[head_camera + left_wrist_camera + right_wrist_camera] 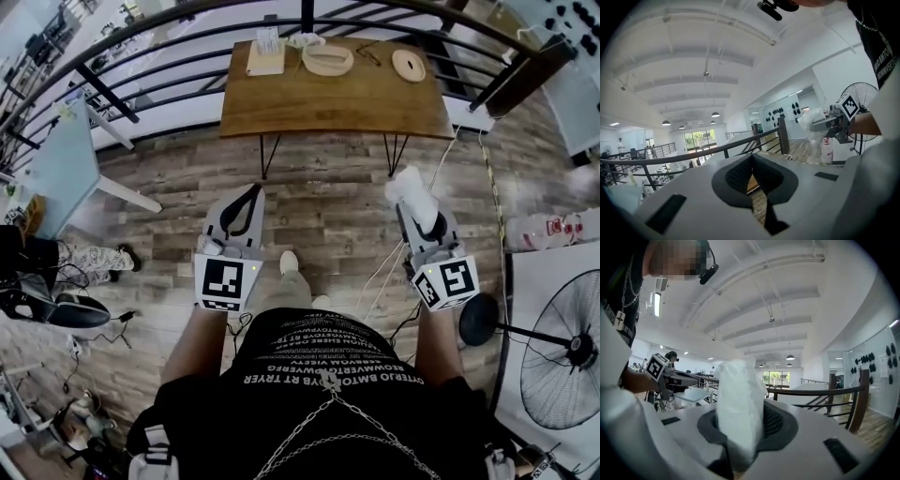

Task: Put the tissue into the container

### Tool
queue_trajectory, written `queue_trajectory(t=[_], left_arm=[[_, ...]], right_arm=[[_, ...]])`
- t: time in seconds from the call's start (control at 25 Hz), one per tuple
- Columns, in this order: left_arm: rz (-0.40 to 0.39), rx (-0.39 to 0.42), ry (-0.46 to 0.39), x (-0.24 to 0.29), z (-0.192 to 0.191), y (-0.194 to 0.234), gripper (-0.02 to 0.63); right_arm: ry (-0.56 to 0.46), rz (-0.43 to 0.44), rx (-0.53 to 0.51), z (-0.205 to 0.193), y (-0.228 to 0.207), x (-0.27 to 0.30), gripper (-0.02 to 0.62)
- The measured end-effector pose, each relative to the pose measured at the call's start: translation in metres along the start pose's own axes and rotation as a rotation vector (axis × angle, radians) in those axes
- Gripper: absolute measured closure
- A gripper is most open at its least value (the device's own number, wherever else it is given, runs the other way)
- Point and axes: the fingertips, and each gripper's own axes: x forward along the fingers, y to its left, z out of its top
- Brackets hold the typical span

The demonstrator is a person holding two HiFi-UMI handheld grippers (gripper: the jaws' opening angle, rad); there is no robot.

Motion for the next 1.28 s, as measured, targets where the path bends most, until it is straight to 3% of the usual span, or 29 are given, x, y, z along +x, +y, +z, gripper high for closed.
queue_trajectory(t=[0.68, 1.28], left_arm=[[-0.034, -0.013, 0.007, 0.046, -0.002, 0.017, 0.581], [-0.043, -0.005, -0.006, 0.095, 0.001, 0.074, 0.581]], right_arm=[[0.005, -0.025, 0.003, 0.002, -0.021, 0.036, 0.48], [-0.009, -0.041, -0.015, 0.02, -0.032, 0.104, 0.48]])
